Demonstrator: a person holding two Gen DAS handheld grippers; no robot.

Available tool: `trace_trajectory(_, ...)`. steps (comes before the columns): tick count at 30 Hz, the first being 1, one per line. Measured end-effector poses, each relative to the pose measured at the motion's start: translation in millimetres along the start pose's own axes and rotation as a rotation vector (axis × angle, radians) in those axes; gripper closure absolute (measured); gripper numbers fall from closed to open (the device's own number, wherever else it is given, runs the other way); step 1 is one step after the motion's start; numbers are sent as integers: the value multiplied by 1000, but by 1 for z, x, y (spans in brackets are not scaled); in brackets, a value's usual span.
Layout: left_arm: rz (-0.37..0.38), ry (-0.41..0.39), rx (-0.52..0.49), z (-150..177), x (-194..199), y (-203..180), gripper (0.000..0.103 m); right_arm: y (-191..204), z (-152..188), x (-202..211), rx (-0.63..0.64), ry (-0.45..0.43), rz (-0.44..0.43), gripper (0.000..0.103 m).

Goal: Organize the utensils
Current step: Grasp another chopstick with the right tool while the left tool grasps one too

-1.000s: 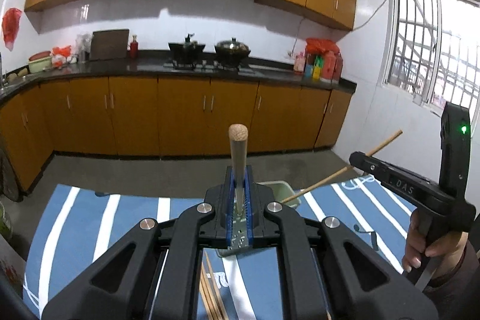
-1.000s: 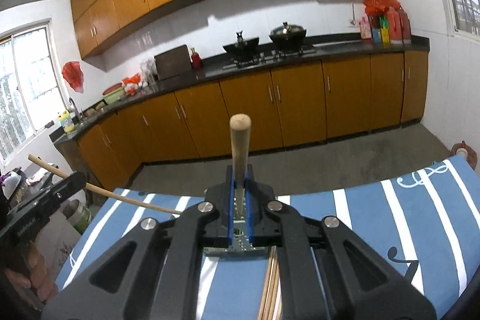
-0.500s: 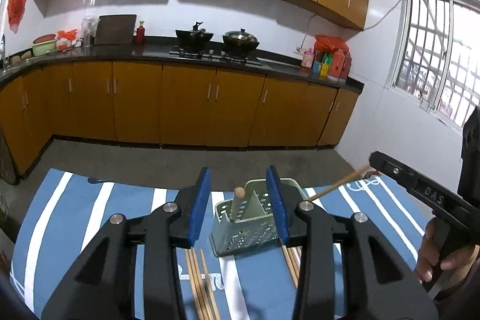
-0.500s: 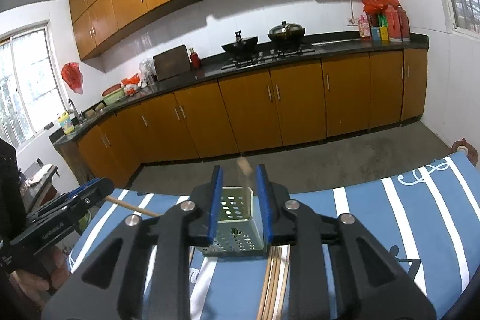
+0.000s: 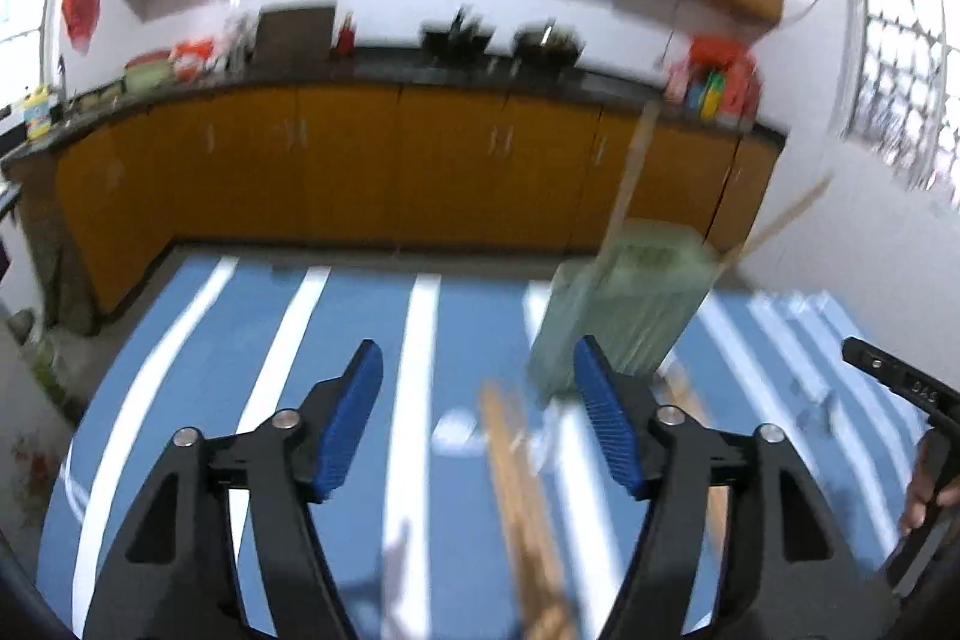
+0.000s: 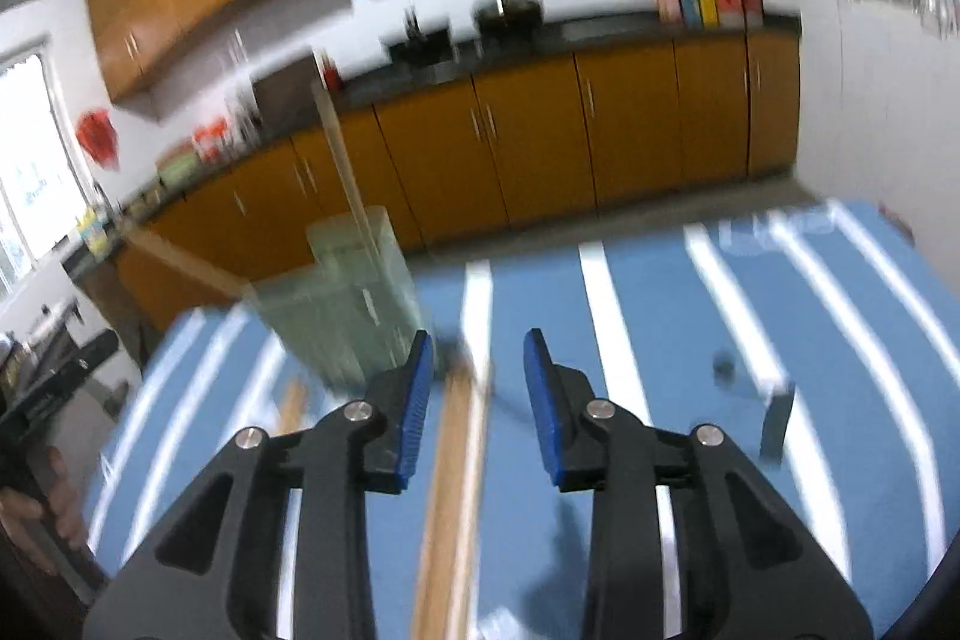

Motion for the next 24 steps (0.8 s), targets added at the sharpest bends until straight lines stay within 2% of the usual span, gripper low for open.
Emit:
trace_trajectory(2, -30, 61, -9, 23, -14, 7, 33, 1, 29, -22, -3, 87, -6, 71)
trace_trajectory(6, -59, 163, -5, 65, -35, 11, 24, 11, 67, -48, 26, 177, -2, 74)
trace_trajectory(8, -73, 199, -8, 79, -40, 12, 14, 19, 78, -58, 31, 205, -8, 76)
trace_trajectory(13, -114, 234, -42, 96, -45, 9, 9, 26, 87, -73, 55, 227, 6, 81)
trace_trajectory(17, -85, 232, -27, 103, -43, 7, 9, 19, 84, -75, 70, 217, 68, 94)
trace_trajectory(18, -74, 231, -22, 104, -43, 7, 10, 16, 84, -75, 66, 211, 81, 94)
trace_trajectory(20, -55, 236, -19, 106, -42, 5, 23, 9, 83, -74, 53, 199, 113, 95)
trace_trajectory(24, -9, 264, -17, 110, -45, -2, 42, 1, 81, -73, 31, 190, 125, 95)
Point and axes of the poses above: each gripper's, at about its wrist camera, not at the fingertips, and x roughly against the way its jaws point, y to its left, z to its underside, the point moved 2 cm from there along -x, roughly the way its jaws point, and after that the axes turned 1 degree about z, right-handed, at the moved point
